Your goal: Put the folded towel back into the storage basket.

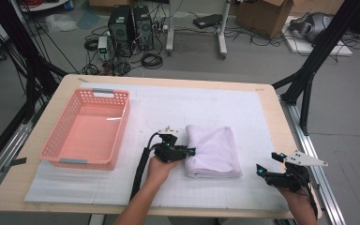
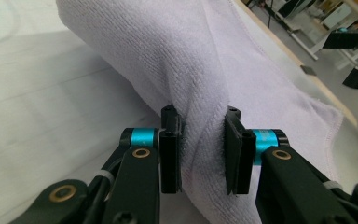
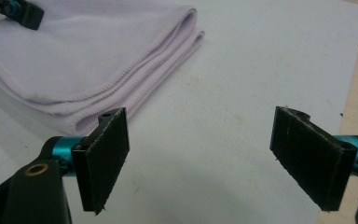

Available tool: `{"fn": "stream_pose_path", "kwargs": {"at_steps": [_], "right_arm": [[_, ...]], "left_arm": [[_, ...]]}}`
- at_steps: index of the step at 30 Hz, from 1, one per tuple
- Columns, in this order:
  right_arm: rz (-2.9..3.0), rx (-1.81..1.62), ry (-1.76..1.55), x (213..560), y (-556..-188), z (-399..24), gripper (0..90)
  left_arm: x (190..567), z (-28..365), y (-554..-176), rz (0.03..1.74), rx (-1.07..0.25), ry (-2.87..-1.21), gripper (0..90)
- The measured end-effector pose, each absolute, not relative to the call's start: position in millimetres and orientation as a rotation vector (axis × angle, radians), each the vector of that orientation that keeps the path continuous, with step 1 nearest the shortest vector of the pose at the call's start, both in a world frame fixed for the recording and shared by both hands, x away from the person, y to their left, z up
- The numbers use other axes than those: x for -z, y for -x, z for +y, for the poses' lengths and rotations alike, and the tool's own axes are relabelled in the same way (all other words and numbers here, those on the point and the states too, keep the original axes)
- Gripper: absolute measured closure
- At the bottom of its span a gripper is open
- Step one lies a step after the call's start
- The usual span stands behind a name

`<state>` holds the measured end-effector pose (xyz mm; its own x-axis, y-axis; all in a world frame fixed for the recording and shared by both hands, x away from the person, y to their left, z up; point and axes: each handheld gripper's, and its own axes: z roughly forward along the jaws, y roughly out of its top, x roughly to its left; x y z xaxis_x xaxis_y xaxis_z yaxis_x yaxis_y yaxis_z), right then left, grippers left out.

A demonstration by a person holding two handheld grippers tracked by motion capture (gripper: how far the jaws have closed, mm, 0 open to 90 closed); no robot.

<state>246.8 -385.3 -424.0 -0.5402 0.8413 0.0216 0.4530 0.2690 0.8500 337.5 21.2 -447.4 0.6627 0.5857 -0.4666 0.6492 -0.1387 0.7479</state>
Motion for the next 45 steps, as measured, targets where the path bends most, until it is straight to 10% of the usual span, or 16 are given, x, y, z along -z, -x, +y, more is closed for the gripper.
{"fn": "stream_pose_path", "kwargs": {"at_steps": [17, 22, 27, 45], "right_arm": [[2.123, -1.180, -1.162, 426, -248, -384, 18.8], [2.128, -1.177, -1.166, 426, -248, -383, 18.8], [2.132, -1.179, -1.162, 427, -249, -383, 18.8], [2.137, -1.190, -1.162, 427, -249, -384, 19.0]], "left_arm": [[449, 82, -338, 1.032, -0.006, -1.795, 69.9], [451, 77, -340, 1.123, -0.066, -1.781, 34.7], [455, 71, -343, 1.142, -0.040, -1.772, 31.8], [453, 57, -342, 0.993, -0.043, -1.782, 68.5]]}}
